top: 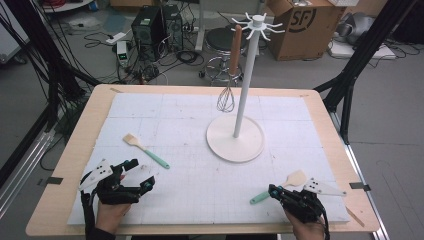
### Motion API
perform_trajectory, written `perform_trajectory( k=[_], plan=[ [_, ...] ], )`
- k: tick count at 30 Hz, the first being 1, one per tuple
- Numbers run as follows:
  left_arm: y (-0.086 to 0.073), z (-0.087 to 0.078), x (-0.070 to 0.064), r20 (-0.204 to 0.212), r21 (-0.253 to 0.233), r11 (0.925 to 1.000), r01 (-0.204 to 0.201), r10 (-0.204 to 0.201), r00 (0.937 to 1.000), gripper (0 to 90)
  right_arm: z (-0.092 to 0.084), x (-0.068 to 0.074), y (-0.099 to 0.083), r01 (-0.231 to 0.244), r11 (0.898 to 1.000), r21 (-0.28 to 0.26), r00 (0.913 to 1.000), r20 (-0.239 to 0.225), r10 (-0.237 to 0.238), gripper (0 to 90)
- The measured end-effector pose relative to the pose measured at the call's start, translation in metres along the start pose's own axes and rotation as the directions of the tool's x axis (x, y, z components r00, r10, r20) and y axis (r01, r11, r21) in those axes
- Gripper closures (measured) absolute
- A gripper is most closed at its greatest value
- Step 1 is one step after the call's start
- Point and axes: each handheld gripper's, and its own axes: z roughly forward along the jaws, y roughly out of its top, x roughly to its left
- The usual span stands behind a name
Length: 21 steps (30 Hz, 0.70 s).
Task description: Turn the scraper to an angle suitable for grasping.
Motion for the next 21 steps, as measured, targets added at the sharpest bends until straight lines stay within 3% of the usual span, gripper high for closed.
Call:
perform_trajectory(
  k=[9, 21],
  plan=[
    [0.000, 0.000, 0.000, 0.000, 0.000, 1.0000, -0.005, 0.005, 1.0000, 1.7, 0.007, -0.002, -0.012, -0.048, 0.995, 0.092, 0.9987, -0.011, 0.049, 89.7],
    [0.000, 0.000, -0.001, 0.005, -0.002, 1.0000, -0.002, 0.002, 1.0000, 1.7, 0.018, -0.006, -0.018, -0.112, 0.974, 0.198, 0.9930, -0.015, 0.117, 89.8]
  ],
)
